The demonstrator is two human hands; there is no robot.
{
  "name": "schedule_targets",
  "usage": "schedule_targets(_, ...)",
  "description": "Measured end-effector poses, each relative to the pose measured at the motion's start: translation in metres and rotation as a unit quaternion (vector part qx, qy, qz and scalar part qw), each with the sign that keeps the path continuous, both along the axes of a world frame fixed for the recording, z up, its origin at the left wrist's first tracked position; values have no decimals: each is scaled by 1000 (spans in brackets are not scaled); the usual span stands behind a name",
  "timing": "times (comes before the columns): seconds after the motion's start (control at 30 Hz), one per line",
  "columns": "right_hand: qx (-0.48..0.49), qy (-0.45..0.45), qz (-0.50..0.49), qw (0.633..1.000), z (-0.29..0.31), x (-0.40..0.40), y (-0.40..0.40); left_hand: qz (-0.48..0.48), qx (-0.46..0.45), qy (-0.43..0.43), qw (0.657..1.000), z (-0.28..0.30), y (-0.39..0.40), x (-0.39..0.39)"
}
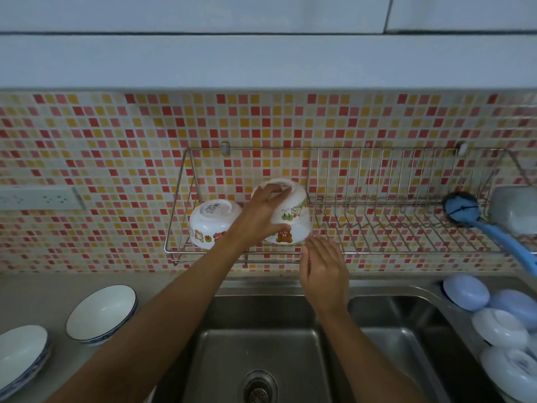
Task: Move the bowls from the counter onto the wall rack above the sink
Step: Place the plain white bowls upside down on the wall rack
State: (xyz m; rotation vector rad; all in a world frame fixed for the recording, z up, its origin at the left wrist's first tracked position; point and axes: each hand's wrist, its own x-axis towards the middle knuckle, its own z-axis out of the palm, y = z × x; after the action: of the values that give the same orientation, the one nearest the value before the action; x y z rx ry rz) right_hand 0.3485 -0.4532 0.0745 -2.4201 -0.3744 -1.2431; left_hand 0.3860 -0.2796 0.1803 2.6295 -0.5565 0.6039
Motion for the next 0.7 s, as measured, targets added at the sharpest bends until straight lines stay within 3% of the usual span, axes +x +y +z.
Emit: schedule_targets(0.7, 3, -8, -10, 1000, 2, 0, 2, -12, -47, 43, 998, -27, 6, -1)
